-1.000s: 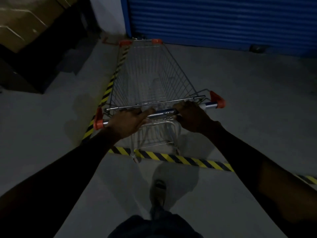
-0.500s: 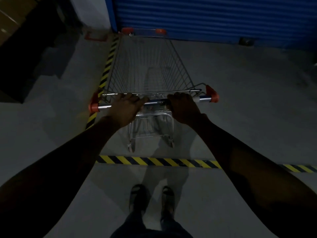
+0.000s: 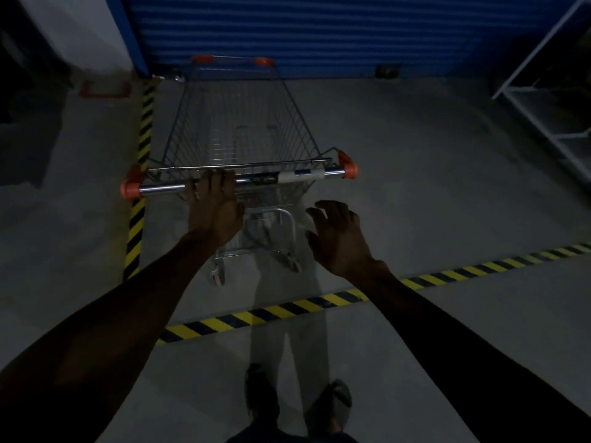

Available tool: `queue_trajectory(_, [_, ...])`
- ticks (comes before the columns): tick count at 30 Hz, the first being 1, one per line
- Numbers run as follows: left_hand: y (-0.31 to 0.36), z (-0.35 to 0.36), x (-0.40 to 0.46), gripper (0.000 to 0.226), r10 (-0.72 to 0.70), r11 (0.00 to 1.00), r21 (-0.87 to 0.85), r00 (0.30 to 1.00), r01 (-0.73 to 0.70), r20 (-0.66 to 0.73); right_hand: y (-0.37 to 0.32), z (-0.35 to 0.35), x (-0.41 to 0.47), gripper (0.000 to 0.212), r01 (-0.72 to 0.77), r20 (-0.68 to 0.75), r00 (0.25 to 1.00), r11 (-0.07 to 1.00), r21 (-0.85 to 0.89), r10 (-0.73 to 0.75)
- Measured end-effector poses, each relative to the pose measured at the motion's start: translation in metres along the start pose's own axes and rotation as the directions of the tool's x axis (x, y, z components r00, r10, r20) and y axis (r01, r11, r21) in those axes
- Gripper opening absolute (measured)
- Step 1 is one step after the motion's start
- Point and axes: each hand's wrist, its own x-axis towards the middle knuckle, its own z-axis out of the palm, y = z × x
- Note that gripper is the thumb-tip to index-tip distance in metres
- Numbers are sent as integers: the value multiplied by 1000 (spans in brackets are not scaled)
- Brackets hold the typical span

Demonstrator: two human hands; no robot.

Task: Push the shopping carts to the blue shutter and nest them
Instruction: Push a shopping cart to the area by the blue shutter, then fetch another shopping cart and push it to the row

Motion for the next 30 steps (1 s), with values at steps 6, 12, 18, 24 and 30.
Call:
queue_trajectory(6, [25,-1,-3,73,-1,1000,-6,995,0,-98,15,-8,-28,55,-105,-67,992,994,-1,104])
queue_trajectory(12, [152,-1,-23,69,358,929,-39,921,-367,-154,61,-28,-78,60,-263,-114,958,965,2,261])
queue_trajectory(18, [306,-17,-42,64,603,791,-53,791,-610,-104,152,-59,-179,62,-451,-155,884,892,-33,442])
queue_trajectory(24, [470,-19,-77,55,804,584,-79,589,-808,-84,254,-96,-314,61,-686,-205,716,727,-27,667])
queue_trajectory(30, [665,-29,-148,53,940,308,-106,320,-945,-116,332,-131,-477,63,-889,-238,450,457,-27,861])
